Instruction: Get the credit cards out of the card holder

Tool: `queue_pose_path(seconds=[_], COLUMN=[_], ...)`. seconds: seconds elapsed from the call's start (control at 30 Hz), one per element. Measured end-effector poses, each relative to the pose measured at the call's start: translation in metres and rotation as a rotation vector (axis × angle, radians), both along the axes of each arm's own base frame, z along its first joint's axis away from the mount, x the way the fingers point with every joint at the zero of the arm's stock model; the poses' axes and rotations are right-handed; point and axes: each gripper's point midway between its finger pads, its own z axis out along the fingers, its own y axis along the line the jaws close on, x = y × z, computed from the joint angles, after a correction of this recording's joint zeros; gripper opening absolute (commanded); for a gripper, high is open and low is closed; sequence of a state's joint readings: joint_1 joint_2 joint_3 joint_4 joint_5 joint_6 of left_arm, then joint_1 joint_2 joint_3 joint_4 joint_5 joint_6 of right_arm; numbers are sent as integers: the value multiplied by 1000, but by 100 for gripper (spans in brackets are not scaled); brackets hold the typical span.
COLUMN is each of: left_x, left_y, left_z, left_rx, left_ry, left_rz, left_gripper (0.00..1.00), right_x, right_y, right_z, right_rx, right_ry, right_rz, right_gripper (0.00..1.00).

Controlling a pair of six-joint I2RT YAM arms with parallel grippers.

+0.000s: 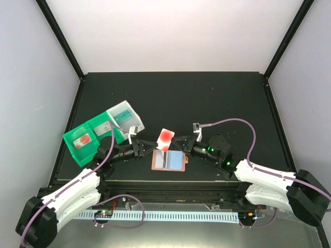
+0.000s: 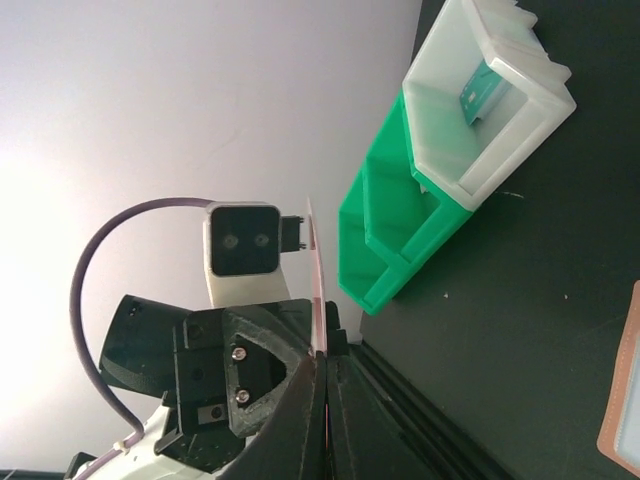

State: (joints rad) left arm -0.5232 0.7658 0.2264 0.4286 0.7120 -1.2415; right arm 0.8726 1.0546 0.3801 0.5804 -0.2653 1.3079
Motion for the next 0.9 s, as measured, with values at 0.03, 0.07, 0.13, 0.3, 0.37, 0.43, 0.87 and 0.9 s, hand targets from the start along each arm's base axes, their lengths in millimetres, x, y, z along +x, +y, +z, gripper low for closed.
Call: queue_pose_path(seconds=[0.03, 0.07, 0.13, 0.3, 0.37, 0.43, 0.87, 0.9], left_x=[0, 0, 0, -3, -5, -8, -40, -43], left_y=[0, 0, 0, 0, 0, -1, -8, -8], left_z=[1, 3, 4, 7, 6, 4, 15, 15], left_rx=[-2, -6, -10, -10, -1, 20, 131, 137], left_ry=[-3, -10, -17, -43, -58, -66, -204, -209], left_rz=[0, 0, -4, -12, -23, -46, -276, -293], left_gripper=[1, 1, 1, 2, 2, 2, 2, 2], right_x=[0, 0, -1, -7, -11, -16, -36, -37], right_y=[0, 0, -1, -4, -9, -16, -30, -28], right_z=[0, -2, -5, -9, -8, -1, 62, 56], right_rx=[-1, -3, -11, -67, -107, -146, -405, -428], right_ry=[1, 2, 2, -51, -97, -155, -512, -509], right_rz=[1, 1, 2, 26, 35, 41, 180, 207], right_gripper=[1, 1, 6, 18, 22, 24, 34, 35])
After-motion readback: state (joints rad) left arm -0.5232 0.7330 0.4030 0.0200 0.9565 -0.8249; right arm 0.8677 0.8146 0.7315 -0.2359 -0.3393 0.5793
